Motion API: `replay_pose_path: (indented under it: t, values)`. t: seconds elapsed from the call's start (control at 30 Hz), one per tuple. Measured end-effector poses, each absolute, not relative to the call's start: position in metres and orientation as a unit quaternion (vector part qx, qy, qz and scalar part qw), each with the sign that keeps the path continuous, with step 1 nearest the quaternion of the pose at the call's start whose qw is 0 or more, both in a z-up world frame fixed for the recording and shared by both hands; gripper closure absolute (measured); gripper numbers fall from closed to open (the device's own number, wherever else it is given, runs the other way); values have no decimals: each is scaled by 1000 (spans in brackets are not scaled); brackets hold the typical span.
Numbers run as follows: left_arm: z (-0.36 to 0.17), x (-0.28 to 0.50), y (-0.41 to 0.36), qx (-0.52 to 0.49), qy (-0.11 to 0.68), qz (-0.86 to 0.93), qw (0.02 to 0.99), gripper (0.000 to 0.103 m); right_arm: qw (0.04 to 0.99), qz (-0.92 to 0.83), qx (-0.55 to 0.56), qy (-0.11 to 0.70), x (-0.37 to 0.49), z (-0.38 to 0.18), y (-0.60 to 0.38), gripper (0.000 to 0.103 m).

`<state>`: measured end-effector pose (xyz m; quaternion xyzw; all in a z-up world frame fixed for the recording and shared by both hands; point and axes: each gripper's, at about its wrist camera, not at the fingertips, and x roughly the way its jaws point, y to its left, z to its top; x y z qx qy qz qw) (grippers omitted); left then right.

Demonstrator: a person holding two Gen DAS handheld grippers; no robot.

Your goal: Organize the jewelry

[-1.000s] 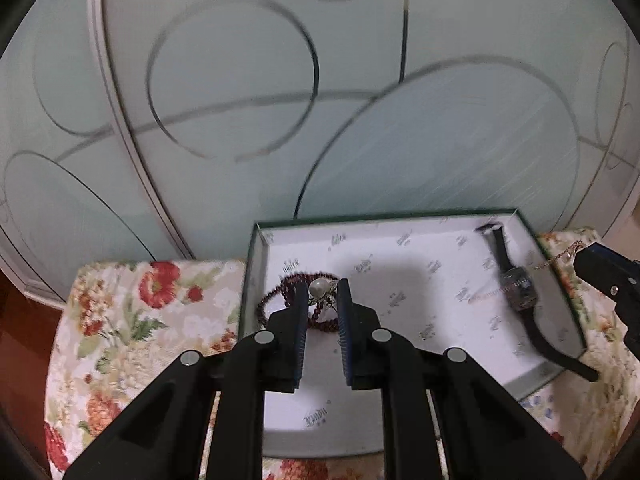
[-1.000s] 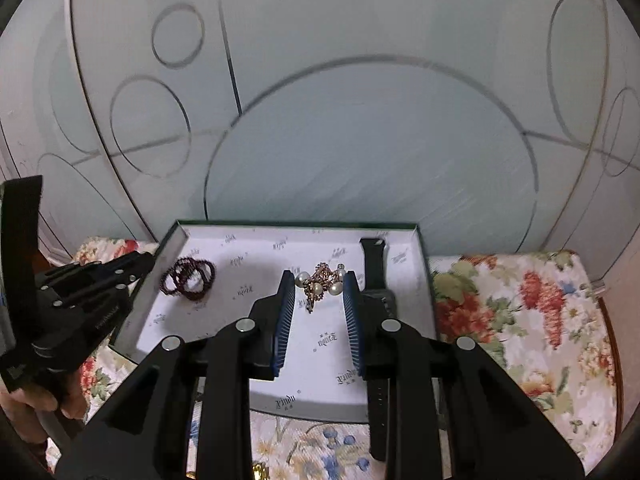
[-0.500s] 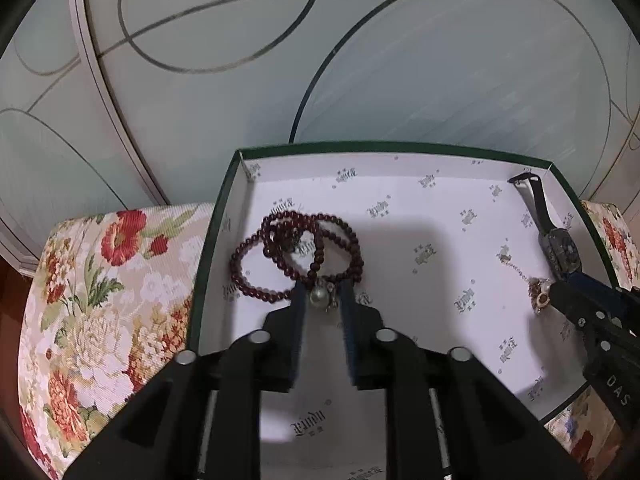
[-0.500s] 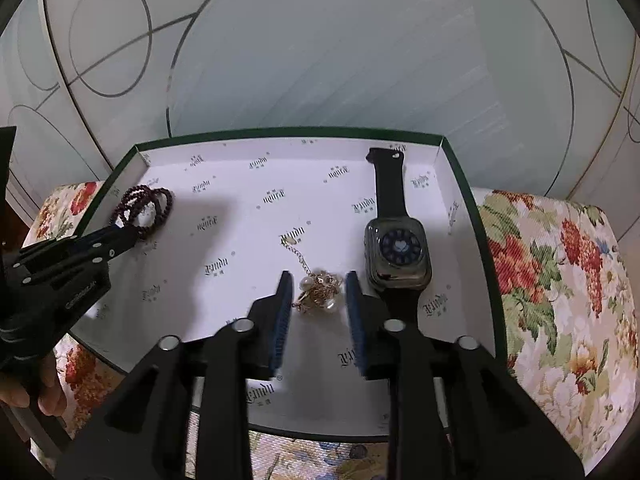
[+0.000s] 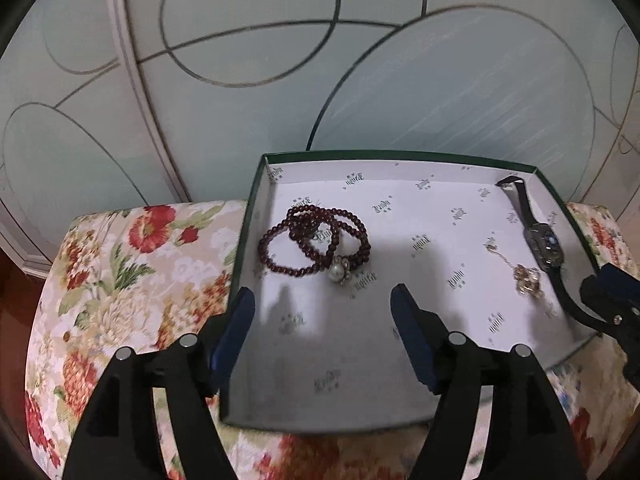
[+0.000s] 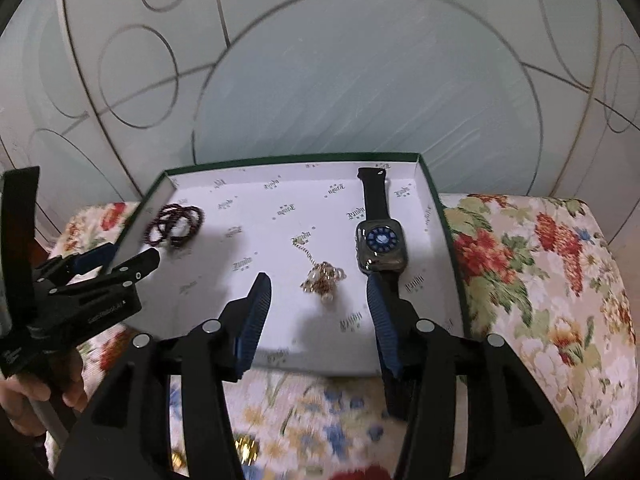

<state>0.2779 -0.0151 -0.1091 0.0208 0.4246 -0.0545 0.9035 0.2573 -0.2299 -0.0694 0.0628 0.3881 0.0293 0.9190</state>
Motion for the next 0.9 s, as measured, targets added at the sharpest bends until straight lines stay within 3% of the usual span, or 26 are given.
replay_pose_path:
  t: [0.5, 0.63, 0.9]
  values:
    - [-110, 194, 5, -9, 449, -58, 891, 33, 913, 15, 75, 400, 147, -75, -237, 53]
    - [-114, 169, 2, -17, 462, -66, 884, 51, 908, 9, 83, 410, 130, -84, -241, 53]
    - [-123, 143, -3, -27, 466, -84, 880, 52, 907, 8, 83, 414, 116, -87, -239, 53]
